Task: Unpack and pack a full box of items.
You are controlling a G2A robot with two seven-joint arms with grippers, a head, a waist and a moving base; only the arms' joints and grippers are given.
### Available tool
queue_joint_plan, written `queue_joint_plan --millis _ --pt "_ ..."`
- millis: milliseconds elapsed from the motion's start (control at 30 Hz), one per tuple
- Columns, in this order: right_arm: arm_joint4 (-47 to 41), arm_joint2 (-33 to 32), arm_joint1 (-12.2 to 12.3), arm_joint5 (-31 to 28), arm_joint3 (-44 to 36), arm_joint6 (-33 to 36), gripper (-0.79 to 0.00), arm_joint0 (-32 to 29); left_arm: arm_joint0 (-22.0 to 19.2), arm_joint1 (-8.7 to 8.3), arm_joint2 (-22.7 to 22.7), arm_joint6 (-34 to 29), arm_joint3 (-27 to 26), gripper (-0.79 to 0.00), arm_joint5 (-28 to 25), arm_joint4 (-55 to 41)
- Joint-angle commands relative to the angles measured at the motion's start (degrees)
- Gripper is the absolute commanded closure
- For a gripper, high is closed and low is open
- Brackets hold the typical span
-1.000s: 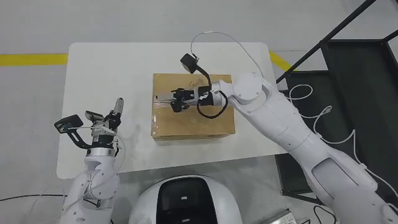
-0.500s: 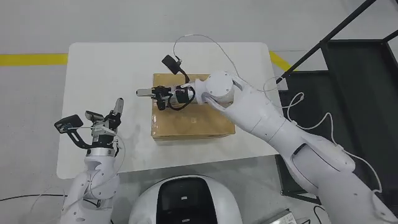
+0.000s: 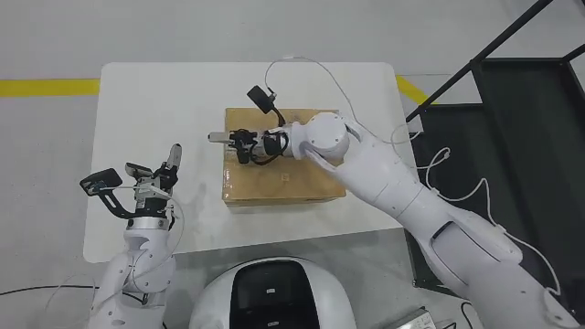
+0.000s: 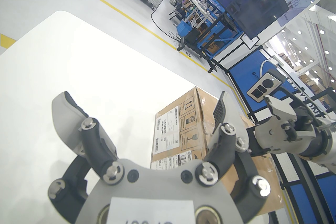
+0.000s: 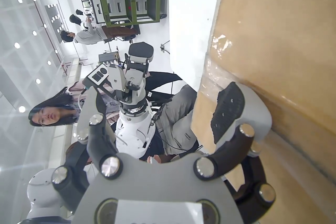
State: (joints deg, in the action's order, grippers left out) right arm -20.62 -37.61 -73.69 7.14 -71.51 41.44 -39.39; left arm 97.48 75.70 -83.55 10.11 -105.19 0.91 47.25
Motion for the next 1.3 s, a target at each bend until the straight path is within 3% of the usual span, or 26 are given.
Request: queue_joint_plan --millis 0,600,1267 --pt "0.79 -1.5 0.67 1.14 -1.59 -0.7 -0.785 -1.56 0.0 0.0 0.0 0.0 0.0 -0.785 0.0 0.0" --pt "3.06 -17.43 5.88 5.4 -12.51 -4.2 -0.785 -16.74 0.0 0.0 0.0 0.0 0.0 -0.785 0.0 0.0" --pt "6.41 -34.99 9.86 11.62 -28.2 -11.84 -0.785 -35.9 0.0 0.0 0.0 0.0 0.0 -0.785 0.0 0.0"
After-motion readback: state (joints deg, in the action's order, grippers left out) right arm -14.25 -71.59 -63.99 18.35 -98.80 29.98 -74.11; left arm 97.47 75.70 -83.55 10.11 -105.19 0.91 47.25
